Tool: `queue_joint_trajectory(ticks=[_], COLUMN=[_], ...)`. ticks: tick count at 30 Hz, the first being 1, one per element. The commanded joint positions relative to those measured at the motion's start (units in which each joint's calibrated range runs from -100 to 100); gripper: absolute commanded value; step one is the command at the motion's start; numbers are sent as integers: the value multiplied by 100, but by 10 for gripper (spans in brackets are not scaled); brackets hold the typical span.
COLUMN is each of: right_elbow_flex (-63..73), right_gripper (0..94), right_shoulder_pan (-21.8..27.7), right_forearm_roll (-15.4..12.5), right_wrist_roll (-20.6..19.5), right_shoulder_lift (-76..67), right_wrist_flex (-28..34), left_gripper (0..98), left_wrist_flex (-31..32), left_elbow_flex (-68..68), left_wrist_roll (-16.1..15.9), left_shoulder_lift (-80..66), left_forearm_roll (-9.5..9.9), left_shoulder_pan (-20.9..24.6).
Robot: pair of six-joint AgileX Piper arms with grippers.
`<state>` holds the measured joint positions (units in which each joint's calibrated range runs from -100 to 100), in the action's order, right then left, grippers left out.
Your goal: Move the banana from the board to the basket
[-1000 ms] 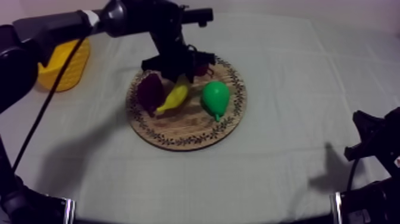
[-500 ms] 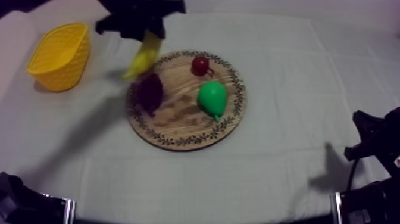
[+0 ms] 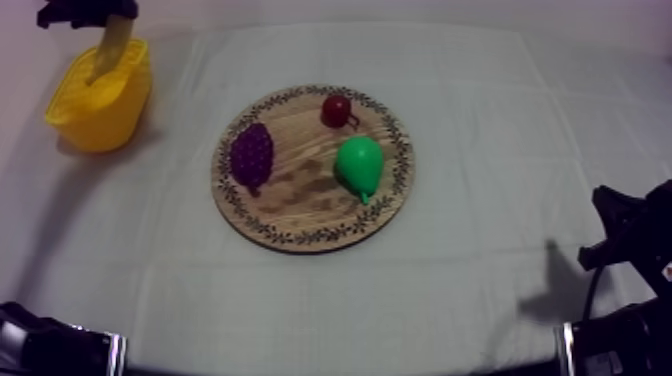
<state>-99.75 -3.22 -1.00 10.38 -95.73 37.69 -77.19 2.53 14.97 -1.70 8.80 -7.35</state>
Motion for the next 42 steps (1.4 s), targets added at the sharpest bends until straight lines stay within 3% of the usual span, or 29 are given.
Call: queue_joint_trajectory(ticks=[1,7,14,17,22,26,34,42], right_elbow_flex=[-2,-2,-2,-2,-2,-2,-2,-2], right_gripper=[4,4,4,4,4,4,4,4], right_shoulder_pan=[0,0,0,0,0,-4,-7,-15], right_forearm_roll=[0,0,0,0,0,0,0,0], right_wrist_roll=[0,0,0,0,0,0,0,0], right_shoulder_lift=[-3,-3,-3,-3,-3,-3,-3,-3], right_wrist_flex=[-3,-3,-3,-3,-3,-3,-3,-3], left_gripper=[238,250,288,368,599,666,666,584], left_wrist_flex=[64,180,293,522,652,691,879,1140], left_elbow_flex=[-97,-521,-985,-911,-837,-642,572,1883], left_wrist_roll=[-384,-714,-1002,-1092,-1204,-1249,-1192,-1220], left_shoulder_lift=[183,790,1616,1851,2168,2127,666,-1797], left_forearm_roll=[-50,-105,-202,-245,-306,-335,-322,-341], left_shoulder_pan=[690,1215,1487,1513,1546,1567,1528,1391])
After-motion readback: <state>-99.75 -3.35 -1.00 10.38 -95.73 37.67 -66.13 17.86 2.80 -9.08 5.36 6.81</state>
